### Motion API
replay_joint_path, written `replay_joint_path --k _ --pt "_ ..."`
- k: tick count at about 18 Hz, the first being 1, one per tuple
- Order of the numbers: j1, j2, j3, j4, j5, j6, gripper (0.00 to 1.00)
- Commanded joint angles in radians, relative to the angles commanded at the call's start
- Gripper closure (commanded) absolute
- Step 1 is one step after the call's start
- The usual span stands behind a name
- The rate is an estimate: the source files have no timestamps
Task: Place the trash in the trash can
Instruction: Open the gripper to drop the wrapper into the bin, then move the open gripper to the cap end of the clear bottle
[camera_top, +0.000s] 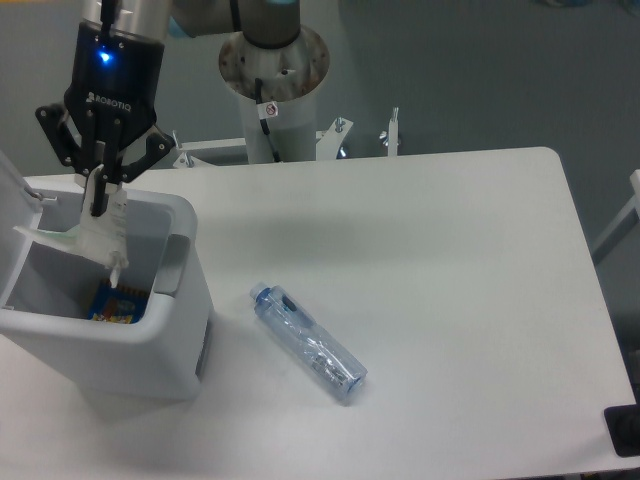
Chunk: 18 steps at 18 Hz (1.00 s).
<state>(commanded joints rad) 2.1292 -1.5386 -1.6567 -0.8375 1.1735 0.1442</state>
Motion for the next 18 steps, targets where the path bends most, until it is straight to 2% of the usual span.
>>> replay_joint_path --k 3,6,10,12,15,18 --pt "0.000 -0.009 -0.002 0.002 0.002 -0.002 0.08" --pt "0.032 -0.023 -0.005 0.003 0.003 0.000 0.06" --pt "0.211 -0.077 0.005 0.008 -0.002 0.012 0.02" --pt "0.313 -0.129 0.064 0.020 -0.018 0.005 0.00" --pt "0.415 -0.192 0.104 0.025 -0.096 0.011 0.00" --pt "0.446 -0.270 0.109 0.023 -0.098 0.009 0.00"
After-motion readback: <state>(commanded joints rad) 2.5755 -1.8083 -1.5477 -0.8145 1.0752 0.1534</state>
